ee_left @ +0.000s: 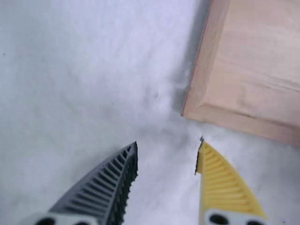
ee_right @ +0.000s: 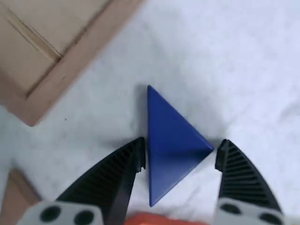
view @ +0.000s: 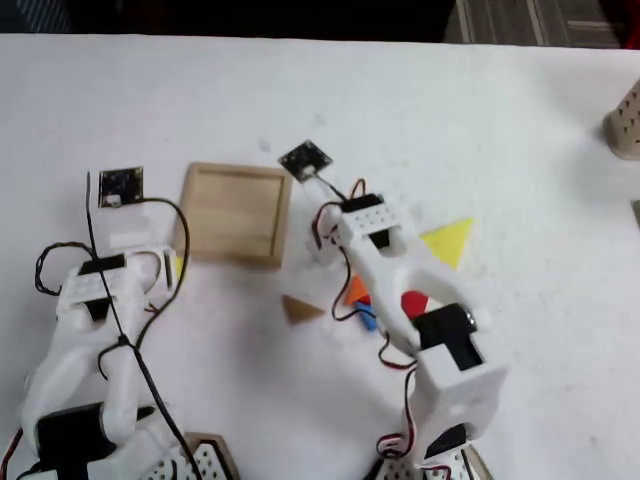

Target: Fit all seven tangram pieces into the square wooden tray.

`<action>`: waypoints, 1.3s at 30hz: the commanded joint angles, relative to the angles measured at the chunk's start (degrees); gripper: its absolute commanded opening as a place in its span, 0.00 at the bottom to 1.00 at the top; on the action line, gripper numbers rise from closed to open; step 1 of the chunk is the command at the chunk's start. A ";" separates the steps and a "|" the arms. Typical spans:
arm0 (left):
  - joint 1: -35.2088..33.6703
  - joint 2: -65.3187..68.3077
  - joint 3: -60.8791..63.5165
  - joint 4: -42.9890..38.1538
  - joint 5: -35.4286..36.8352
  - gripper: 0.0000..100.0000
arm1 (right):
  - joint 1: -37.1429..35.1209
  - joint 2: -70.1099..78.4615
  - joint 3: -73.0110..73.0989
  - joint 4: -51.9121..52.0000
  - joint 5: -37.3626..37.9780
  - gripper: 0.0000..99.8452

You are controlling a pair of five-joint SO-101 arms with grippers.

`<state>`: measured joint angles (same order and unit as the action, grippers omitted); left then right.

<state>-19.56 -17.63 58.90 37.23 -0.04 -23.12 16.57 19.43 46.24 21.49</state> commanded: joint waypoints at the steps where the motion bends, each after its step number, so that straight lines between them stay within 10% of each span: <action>1: -1.10 -2.51 -0.35 -0.70 -0.44 0.23 | 1.10 -0.04 -3.87 1.71 0.00 0.24; 10: -1.10 -2.51 -0.35 -0.70 -0.44 0.23 | 1.19 -0.04 -5.98 1.71 0.00 0.02; 19: -1.10 -2.51 -0.35 -0.70 -0.44 0.23 | 1.27 -0.22 -5.89 2.15 0.00 0.02; 29: -1.10 -2.51 -0.35 -0.70 -0.44 0.23 | 0.48 -6.90 -5.89 1.80 -0.26 0.28; 39: -1.10 -2.51 -0.35 -0.70 -0.44 0.23 | -1.71 3.12 -14.07 1.80 7.12 0.27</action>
<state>-19.56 -17.63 58.90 37.23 -0.04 -23.47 17.98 9.93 47.82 26.15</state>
